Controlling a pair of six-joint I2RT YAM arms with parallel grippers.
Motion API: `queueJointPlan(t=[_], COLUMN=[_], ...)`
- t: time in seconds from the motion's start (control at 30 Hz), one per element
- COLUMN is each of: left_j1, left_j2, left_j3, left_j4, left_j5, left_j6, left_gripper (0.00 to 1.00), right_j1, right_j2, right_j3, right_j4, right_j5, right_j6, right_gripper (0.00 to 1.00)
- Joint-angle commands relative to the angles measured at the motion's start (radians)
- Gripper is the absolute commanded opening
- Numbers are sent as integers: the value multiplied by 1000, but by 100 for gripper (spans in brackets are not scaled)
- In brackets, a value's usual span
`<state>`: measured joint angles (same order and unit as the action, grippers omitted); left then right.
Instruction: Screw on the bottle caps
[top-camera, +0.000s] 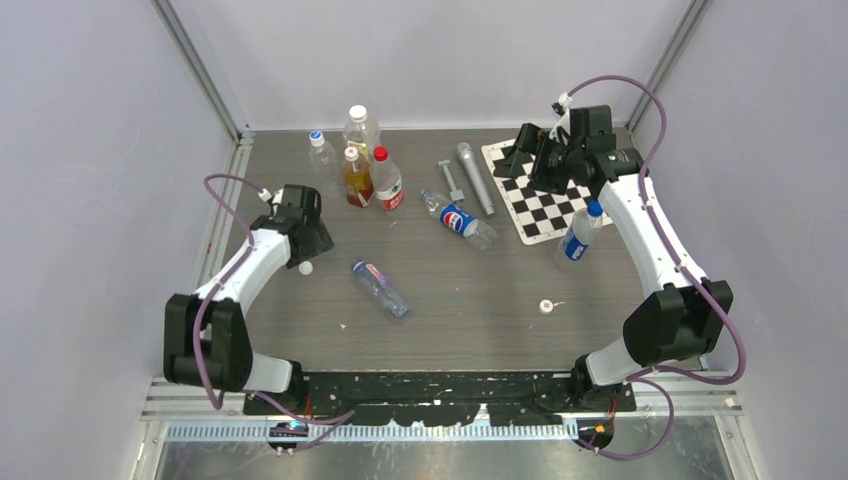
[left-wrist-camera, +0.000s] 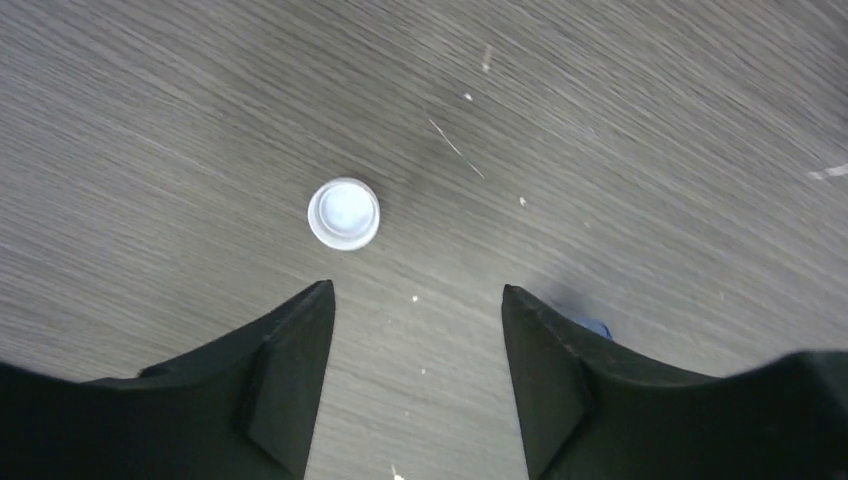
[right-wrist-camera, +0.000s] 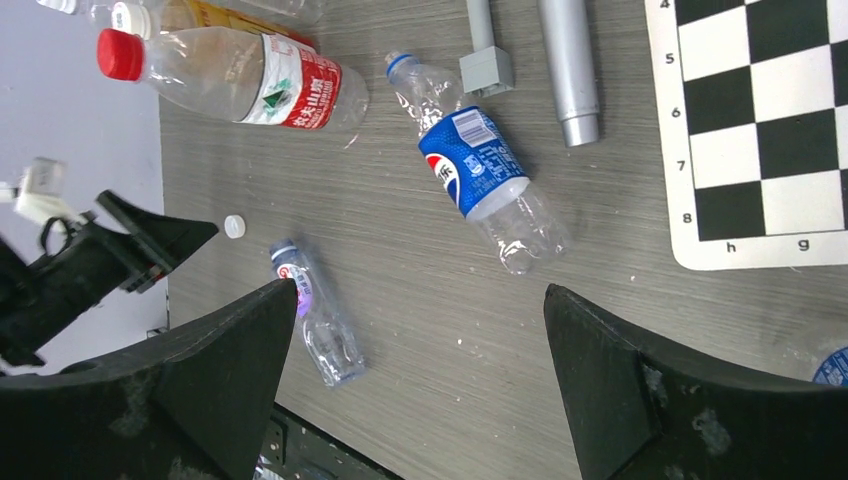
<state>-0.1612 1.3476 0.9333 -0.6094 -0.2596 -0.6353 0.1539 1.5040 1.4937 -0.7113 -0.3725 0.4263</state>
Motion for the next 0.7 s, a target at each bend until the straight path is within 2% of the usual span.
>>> queueJointPlan(t=[0.0,0.17,0.5,0.67], left_j1=[41,78,114,120], left_j2=[81,185,313,306], left_j3=[29,47,57,39], left_j4=[90,136,140,142], left_j5=[-26,-8,23,70], left_j6=[-36,-27,-40,-50], left_gripper=[59,46,35,18], right_j1=[22,35,35,35], right_j2=[-12,-19,-22,-18], right_j3=[5,-4,1,2], right_j4=[69,69,58,53], right_j5=[-28,-16,3,7], right_j6=[20,12,-3,-13], right_gripper=[100,100,100,100])
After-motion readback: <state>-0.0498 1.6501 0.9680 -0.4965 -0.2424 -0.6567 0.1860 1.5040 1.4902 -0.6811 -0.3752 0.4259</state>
